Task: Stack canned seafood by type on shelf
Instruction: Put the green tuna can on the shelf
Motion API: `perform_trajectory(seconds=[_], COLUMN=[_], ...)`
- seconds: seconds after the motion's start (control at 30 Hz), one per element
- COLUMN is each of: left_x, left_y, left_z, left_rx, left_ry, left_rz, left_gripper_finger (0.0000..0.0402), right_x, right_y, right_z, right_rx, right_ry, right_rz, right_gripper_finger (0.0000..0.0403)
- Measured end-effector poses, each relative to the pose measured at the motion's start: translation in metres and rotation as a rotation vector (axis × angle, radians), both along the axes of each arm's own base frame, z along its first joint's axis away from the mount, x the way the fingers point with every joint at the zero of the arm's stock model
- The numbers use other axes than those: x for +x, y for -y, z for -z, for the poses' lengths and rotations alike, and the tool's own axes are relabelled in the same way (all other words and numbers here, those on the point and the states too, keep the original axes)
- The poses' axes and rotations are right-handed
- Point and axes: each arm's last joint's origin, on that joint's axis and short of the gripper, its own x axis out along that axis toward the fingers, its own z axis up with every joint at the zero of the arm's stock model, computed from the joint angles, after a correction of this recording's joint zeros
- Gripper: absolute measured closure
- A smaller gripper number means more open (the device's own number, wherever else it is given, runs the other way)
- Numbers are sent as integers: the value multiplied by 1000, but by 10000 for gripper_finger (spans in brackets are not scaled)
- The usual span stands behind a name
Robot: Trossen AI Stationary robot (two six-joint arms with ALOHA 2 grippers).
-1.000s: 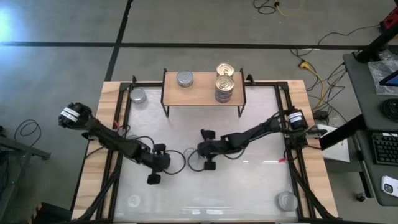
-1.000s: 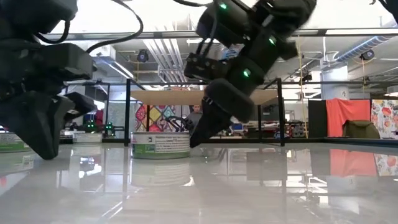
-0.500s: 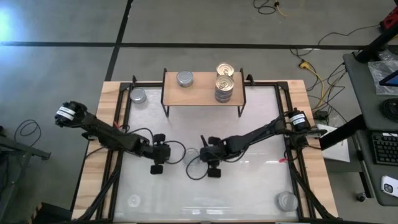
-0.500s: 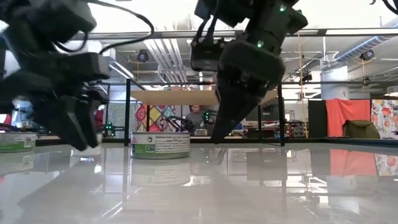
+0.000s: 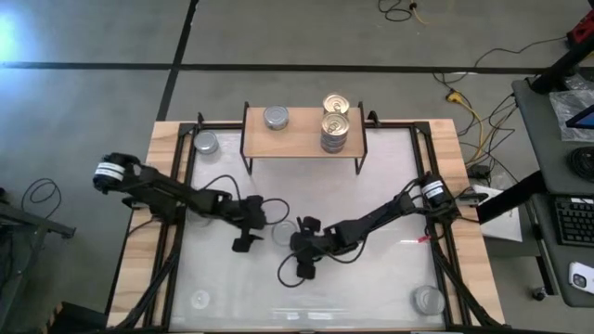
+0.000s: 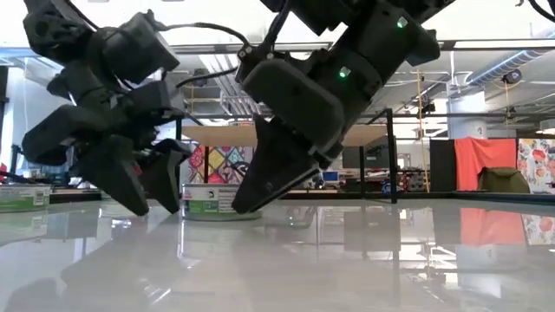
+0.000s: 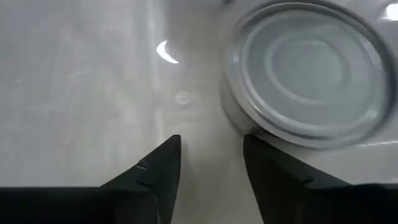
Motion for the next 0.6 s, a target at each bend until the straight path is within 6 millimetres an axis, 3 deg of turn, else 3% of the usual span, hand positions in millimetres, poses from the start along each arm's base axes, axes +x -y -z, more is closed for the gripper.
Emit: perform_trajectory(seconds=[0.2, 0.37, 0.6], left_x=[7, 1, -1], left_y=[3, 3, -15], left_z=[2, -3, -5], left_rx=[-31, -47, 50], left_ry=[-16, -53, 14], left_rz=[4, 6, -26], left_gripper_finger=[165, 168, 168], right_x=[-3, -11, -10], right_y=[6, 15, 12], right_z=[0, 1, 3], right_rx=[-145, -309, -223], right_ry=[-14, -79, -82], right_rz=[85, 159, 153], right_gripper_finger=[215, 211, 203])
